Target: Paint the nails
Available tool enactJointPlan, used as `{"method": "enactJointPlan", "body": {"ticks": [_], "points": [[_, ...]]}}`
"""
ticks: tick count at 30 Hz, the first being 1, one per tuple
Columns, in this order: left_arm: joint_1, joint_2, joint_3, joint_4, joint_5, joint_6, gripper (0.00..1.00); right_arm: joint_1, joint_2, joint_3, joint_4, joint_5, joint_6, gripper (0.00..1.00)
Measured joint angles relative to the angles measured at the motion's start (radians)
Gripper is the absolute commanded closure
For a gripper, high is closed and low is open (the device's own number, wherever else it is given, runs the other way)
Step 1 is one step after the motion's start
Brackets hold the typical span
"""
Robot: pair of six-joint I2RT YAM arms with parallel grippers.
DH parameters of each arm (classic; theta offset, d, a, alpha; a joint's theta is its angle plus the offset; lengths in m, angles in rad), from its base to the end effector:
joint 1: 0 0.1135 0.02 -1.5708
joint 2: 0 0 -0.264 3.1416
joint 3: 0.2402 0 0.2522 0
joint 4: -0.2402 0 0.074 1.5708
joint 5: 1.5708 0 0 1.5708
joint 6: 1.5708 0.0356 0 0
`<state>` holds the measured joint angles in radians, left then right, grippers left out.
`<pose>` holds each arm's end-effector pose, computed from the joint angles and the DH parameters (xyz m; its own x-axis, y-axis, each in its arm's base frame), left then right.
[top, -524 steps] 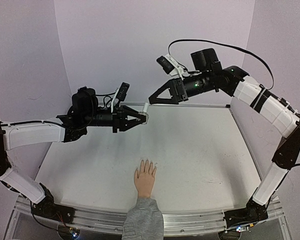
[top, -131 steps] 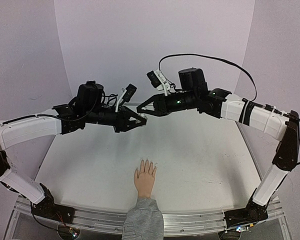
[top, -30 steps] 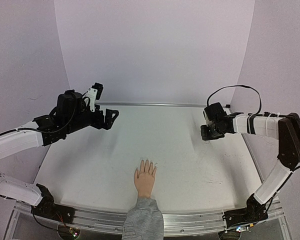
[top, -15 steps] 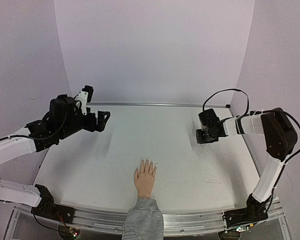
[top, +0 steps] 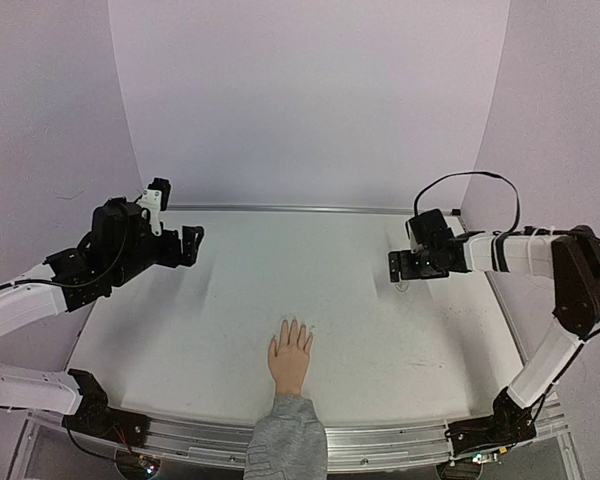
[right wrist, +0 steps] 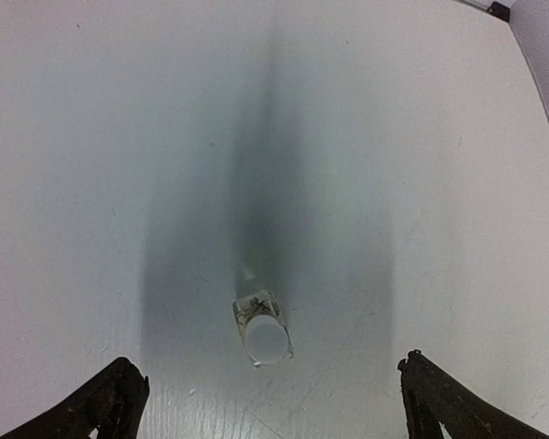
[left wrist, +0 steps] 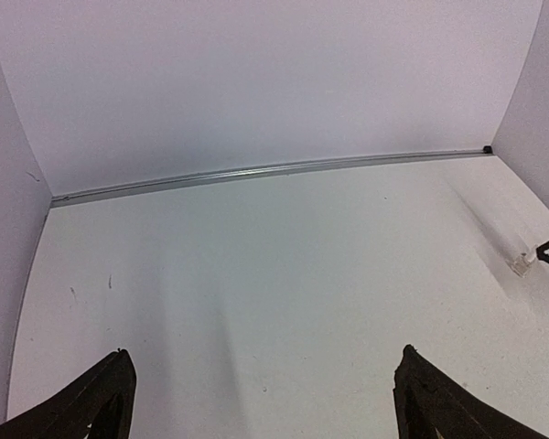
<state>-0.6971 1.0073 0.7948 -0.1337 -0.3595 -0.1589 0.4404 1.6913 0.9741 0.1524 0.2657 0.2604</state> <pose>0.1860 -0.1394 0.3073 -0.3118 0.0679 -0.9477 0.3017 0.9529 -0.0310 0.3362 0.1481 0.2018 -0.5221 0.0286 -0.8524 -0.0789 0.9935 0.0817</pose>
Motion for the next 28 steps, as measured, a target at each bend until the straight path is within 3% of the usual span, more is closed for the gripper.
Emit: {"method": "enactJointPlan", "body": {"ticks": [11, 20, 28], "points": [[0.057, -0.139, -0.047, 0.003, -0.122, -0.003, 0.0, 0.0, -0.439, -0.068, -0.108, 0.009, -0.043, 0.02], [0.057, -0.231, -0.036, 0.011, -0.195, 0.082, 0.0, 0.0, -0.813, -0.076, -0.23, 0.064, -0.116, 0.02], [0.057, -0.28, 0.011, 0.022, -0.22, 0.135, 0.0, 0.0, -0.951, -0.068, -0.305, 0.129, -0.145, 0.02]]}}
